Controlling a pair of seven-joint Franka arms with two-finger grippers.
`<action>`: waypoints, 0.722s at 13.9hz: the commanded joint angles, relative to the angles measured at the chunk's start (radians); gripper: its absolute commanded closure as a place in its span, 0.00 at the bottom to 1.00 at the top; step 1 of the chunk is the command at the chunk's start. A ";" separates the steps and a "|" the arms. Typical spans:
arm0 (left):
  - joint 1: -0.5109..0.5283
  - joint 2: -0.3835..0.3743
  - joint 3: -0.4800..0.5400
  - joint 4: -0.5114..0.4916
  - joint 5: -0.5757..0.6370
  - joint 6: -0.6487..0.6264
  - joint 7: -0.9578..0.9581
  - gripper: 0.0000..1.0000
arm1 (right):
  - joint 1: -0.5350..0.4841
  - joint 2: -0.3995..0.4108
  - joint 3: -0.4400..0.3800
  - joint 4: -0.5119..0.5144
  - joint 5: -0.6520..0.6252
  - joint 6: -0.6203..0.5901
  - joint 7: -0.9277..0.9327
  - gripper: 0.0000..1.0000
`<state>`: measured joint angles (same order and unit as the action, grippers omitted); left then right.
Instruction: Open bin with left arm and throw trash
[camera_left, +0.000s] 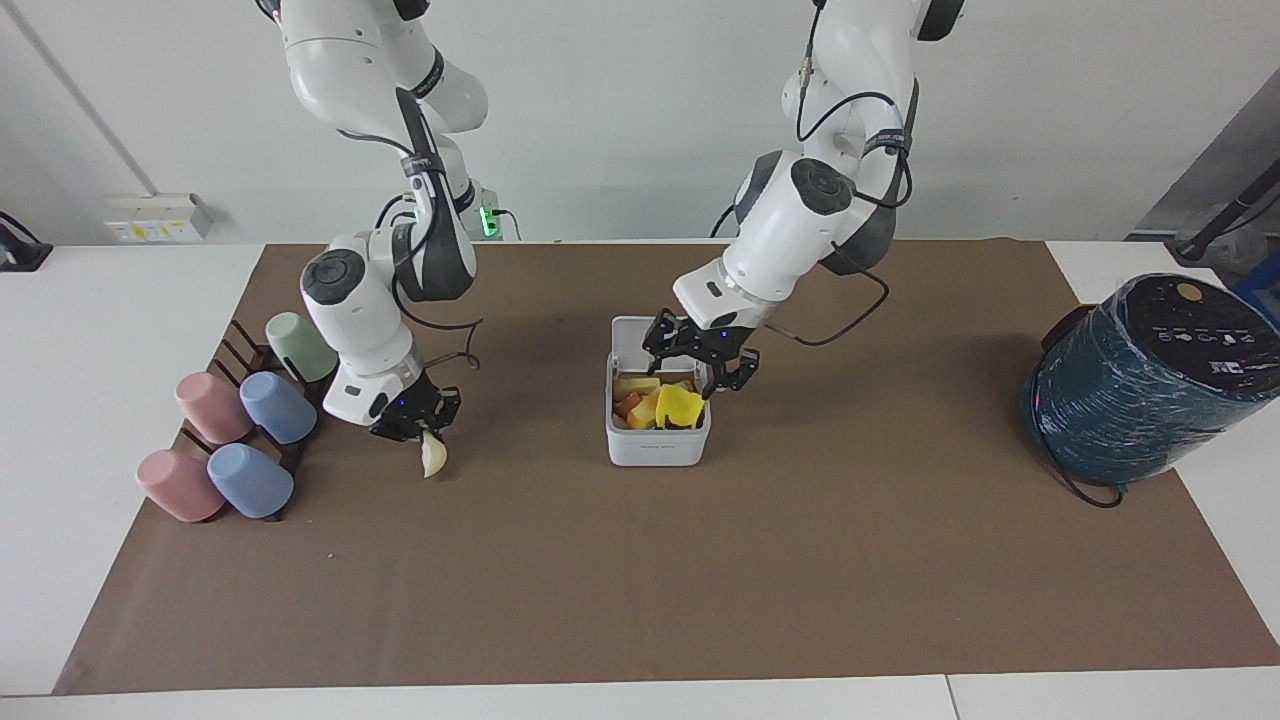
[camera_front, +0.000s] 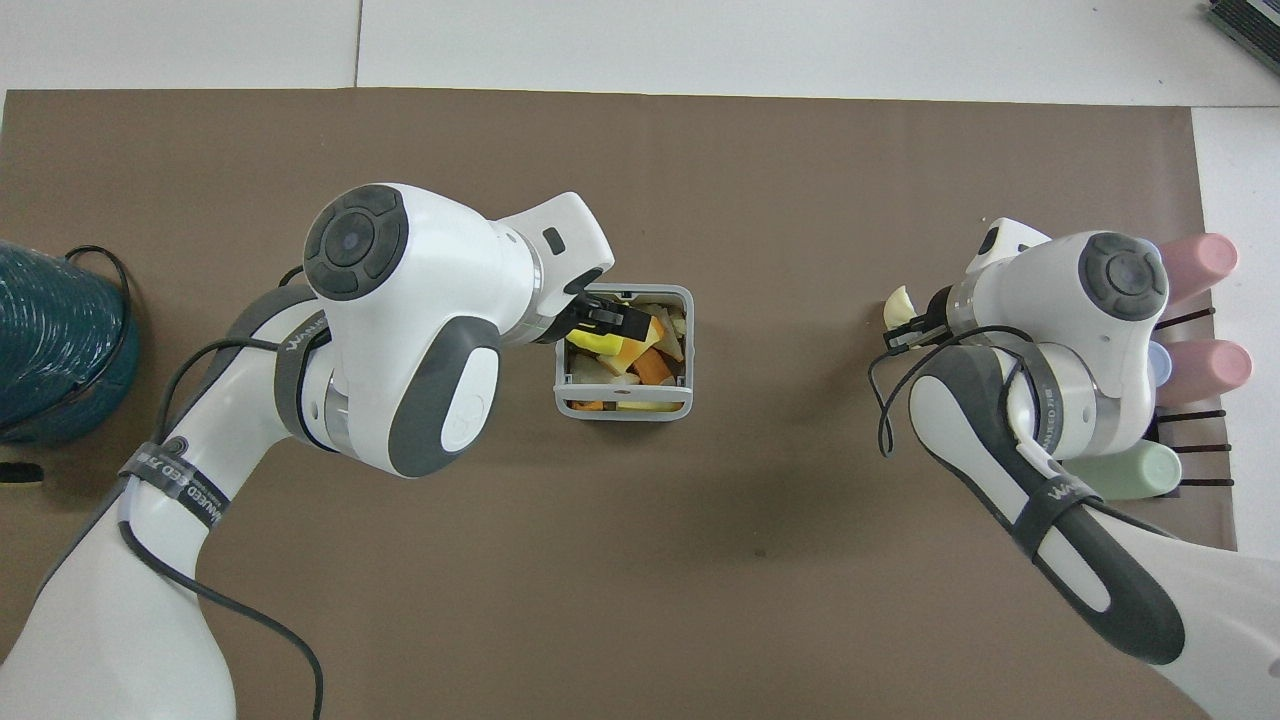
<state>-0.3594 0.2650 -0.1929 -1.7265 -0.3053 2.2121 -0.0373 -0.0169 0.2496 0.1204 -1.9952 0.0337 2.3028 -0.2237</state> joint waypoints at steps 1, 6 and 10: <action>0.039 -0.058 0.012 0.005 0.018 -0.098 -0.004 0.00 | 0.000 -0.044 0.011 0.119 0.002 -0.199 0.145 1.00; 0.178 -0.137 0.012 0.005 0.124 -0.198 0.000 0.00 | 0.017 -0.043 0.064 0.233 0.315 -0.283 0.470 1.00; 0.331 -0.248 0.012 0.010 0.204 -0.325 0.004 0.00 | 0.162 -0.024 0.064 0.231 0.490 -0.082 0.793 1.00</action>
<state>-0.0957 0.0792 -0.1737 -1.7105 -0.1316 1.9512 -0.0355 0.0897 0.2015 0.1794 -1.7774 0.4577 2.1480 0.4265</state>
